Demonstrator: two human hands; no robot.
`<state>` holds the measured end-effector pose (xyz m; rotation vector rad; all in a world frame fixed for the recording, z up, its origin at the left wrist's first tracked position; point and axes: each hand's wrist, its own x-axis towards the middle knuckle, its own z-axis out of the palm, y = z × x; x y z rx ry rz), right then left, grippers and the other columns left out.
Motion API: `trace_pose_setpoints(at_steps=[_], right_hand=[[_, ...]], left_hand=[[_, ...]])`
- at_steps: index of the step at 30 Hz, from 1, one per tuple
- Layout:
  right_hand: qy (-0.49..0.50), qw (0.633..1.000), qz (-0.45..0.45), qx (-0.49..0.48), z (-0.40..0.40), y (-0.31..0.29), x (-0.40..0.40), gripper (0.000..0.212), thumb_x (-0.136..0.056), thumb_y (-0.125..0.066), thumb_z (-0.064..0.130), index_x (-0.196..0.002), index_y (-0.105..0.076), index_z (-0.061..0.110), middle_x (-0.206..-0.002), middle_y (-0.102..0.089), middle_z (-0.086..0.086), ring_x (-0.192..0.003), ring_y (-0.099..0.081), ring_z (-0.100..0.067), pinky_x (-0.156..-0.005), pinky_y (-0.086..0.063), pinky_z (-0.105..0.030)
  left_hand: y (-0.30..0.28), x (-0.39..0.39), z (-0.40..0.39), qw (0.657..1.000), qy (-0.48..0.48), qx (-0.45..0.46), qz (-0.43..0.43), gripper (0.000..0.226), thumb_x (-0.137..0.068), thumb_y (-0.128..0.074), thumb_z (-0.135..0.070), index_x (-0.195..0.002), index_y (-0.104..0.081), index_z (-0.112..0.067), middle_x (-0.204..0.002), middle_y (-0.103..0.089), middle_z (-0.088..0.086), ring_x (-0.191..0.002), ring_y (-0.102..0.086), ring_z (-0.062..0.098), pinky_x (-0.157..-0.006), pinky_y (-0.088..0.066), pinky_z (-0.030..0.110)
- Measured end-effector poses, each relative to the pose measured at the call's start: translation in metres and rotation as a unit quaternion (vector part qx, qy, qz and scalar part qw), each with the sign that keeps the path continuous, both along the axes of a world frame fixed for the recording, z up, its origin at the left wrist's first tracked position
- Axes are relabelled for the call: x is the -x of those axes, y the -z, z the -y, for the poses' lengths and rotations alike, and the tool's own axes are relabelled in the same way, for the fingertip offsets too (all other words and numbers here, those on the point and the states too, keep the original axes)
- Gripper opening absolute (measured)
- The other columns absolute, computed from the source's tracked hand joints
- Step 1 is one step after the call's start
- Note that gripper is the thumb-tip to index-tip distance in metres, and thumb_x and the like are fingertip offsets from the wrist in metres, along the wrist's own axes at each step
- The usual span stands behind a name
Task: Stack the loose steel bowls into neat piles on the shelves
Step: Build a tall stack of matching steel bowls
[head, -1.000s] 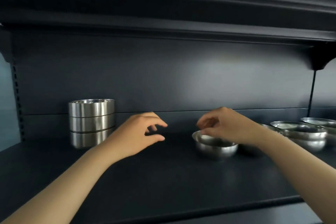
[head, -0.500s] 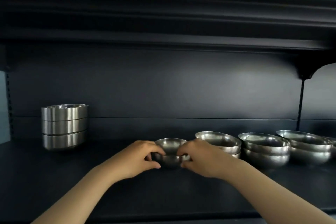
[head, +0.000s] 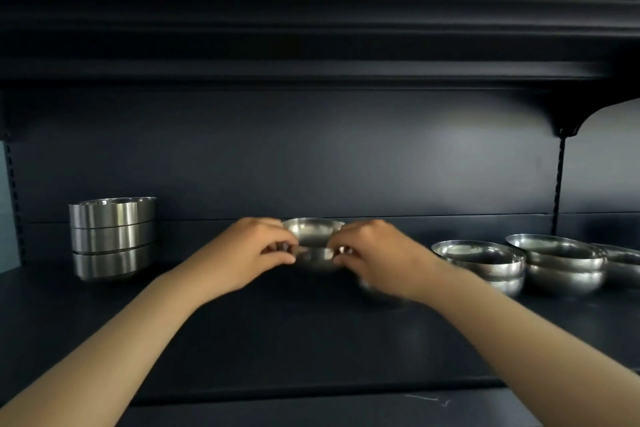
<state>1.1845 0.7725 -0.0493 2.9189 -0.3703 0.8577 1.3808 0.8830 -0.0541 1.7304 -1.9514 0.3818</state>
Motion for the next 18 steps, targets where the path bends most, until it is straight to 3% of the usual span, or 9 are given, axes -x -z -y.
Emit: trace_pose_setpoints(at_steps=[4,9,18], right_hand=[[0.031,0.999,0.012,-0.005,0.015,-0.023,0.029,0.014,-0.087,-0.058,0.012,-0.097,-0.068,0.012,-0.097,-0.068,0.001,-0.087,-0.059,-0.019,-0.079,-0.044,-0.029],[0.073,0.997,0.015,-0.001,0.039,-0.026,0.06,0.007,-0.087,-0.06,0.013,-0.089,-0.067,0.015,-0.081,-0.056,0.01,-0.075,-0.05,-0.013,-0.072,-0.042,-0.028],[0.096,0.995,-0.032,-0.022,0.06,-0.005,0.082,0.011,-0.089,-0.058,0.013,-0.092,-0.068,0.01,-0.087,-0.064,0.001,-0.073,-0.048,-0.011,-0.071,-0.04,-0.025]], left_hand=[[-0.02,0.029,0.022,0.999,0.019,0.033,-0.007,0.008,-0.085,-0.067,-0.025,-0.092,-0.071,-0.025,-0.082,-0.057,-0.017,-0.078,-0.057,0.0,-0.071,-0.044,0.015],[-0.022,0.06,0.057,0.998,0.046,0.035,-0.032,0.01,-0.085,-0.067,-0.021,-0.094,-0.072,-0.018,-0.087,-0.061,-0.009,-0.079,-0.059,0.006,-0.075,-0.049,0.023],[-0.003,0.081,0.083,0.998,0.044,-0.021,-0.034,0.015,-0.087,-0.066,-0.023,-0.099,-0.071,-0.017,-0.09,-0.061,-0.004,-0.078,-0.056,0.01,-0.074,-0.048,0.028]])
